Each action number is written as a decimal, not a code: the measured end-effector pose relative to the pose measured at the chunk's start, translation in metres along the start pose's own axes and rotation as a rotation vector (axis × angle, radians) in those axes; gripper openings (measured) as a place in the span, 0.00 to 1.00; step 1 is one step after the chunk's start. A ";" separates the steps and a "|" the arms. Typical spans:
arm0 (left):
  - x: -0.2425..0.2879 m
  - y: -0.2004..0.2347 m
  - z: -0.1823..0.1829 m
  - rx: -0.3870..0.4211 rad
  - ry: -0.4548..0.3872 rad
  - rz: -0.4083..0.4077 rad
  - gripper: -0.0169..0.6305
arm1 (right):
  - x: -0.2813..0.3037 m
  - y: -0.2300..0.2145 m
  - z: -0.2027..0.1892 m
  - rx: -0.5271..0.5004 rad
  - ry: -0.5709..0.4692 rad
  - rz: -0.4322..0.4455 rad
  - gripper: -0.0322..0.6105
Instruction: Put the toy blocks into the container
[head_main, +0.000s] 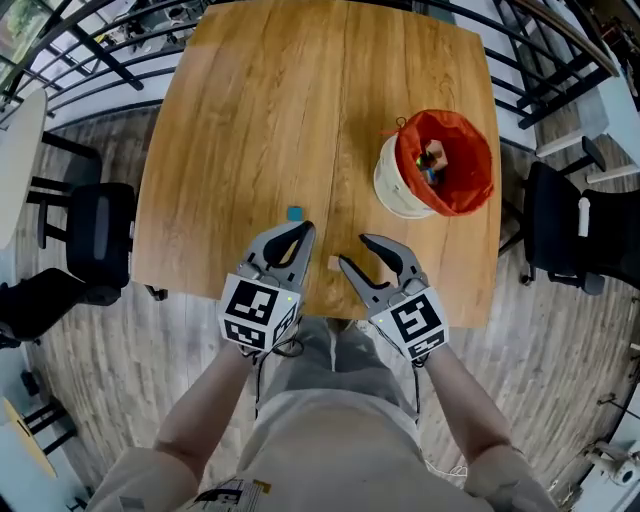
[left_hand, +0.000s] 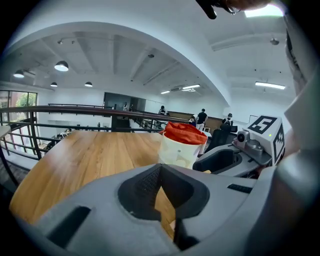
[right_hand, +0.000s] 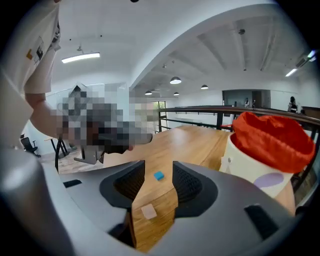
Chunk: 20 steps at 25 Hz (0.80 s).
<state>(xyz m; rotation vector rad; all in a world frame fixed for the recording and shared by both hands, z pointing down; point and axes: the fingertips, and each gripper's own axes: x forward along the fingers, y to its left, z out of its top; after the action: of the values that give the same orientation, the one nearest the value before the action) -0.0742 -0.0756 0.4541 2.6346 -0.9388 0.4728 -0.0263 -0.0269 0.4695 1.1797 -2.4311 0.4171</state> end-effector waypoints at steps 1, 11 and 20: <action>0.004 0.002 -0.008 -0.006 0.015 -0.002 0.05 | 0.005 0.000 -0.008 0.008 0.015 0.005 0.30; 0.028 0.012 -0.091 -0.083 0.151 -0.027 0.05 | 0.048 0.017 -0.095 0.021 0.153 0.060 0.32; 0.040 0.016 -0.141 -0.091 0.236 -0.040 0.05 | 0.075 0.022 -0.138 -0.063 0.228 0.124 0.37</action>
<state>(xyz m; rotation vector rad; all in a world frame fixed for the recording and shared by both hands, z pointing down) -0.0834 -0.0547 0.6000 2.4457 -0.8116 0.6960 -0.0545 -0.0047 0.6236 0.9049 -2.3076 0.4800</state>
